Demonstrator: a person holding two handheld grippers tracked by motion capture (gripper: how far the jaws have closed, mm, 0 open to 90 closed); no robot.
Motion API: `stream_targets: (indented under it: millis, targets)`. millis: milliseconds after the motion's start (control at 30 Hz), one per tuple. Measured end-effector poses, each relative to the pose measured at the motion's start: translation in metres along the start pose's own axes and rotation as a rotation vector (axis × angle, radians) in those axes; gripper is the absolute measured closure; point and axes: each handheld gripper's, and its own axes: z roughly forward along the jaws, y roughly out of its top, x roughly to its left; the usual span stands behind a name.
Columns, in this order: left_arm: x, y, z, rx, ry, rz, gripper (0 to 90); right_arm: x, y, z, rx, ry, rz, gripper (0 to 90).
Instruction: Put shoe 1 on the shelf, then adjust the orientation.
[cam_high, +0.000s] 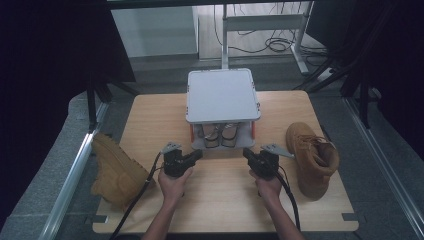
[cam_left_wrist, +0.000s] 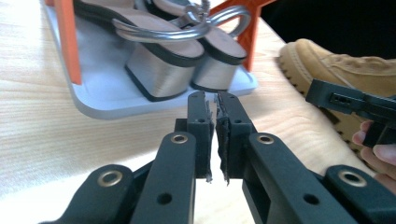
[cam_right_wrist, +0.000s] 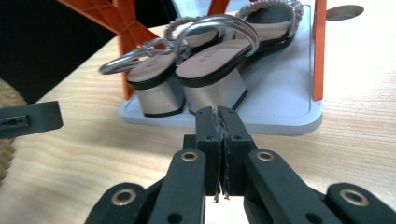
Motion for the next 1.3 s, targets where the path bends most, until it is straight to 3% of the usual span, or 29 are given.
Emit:
stream_targets:
  millis: [233, 400, 467, 500, 667, 900, 1033, 1133, 1300]
  targets:
    - [-0.001, -0.013, -0.017, 0.009, -0.011, 0.006, 78.7, -0.004, -0.012, -0.026, -0.016, 0.027, 0.023, 86.9]
    - [-0.003, -0.019, -0.029, 0.023, -0.014, 0.022, 67.6, -0.013, -0.025, -0.037, 0.004, 0.008, -0.006, 82.5]
    - [-0.003, -0.025, -0.035, 0.035, -0.010, 0.029, 64.4, -0.015, -0.029, -0.041, 0.005, 0.001, -0.022, 76.3]
    - [-0.004, -0.027, -0.037, 0.038, -0.002, 0.038, 58.8, -0.016, -0.033, -0.043, 0.019, 0.008, -0.038, 70.3]
    - [-0.008, -0.029, -0.052, 0.028, 0.029, 0.091, 50.7, -0.014, -0.037, -0.046, 0.045, 0.055, -0.056, 57.6]
    - [-0.011, -0.029, -0.065, 0.037, 0.080, 0.165, 44.3, -0.007, -0.039, -0.049, 0.062, 0.088, -0.098, 53.2]
    - [-0.009, -0.026, -0.078, 0.021, 0.074, 0.169, 40.3, -0.008, -0.037, -0.051, 0.055, 0.083, -0.085, 52.6]
    - [-0.008, -0.022, -0.090, 0.000, 0.063, 0.147, 37.0, -0.010, -0.035, -0.052, 0.046, 0.070, -0.081, 51.6]
    - [-0.006, -0.014, -0.110, -0.056, 0.089, 0.148, 37.5, -0.013, -0.033, -0.053, 0.035, 0.054, -0.079, 51.4]
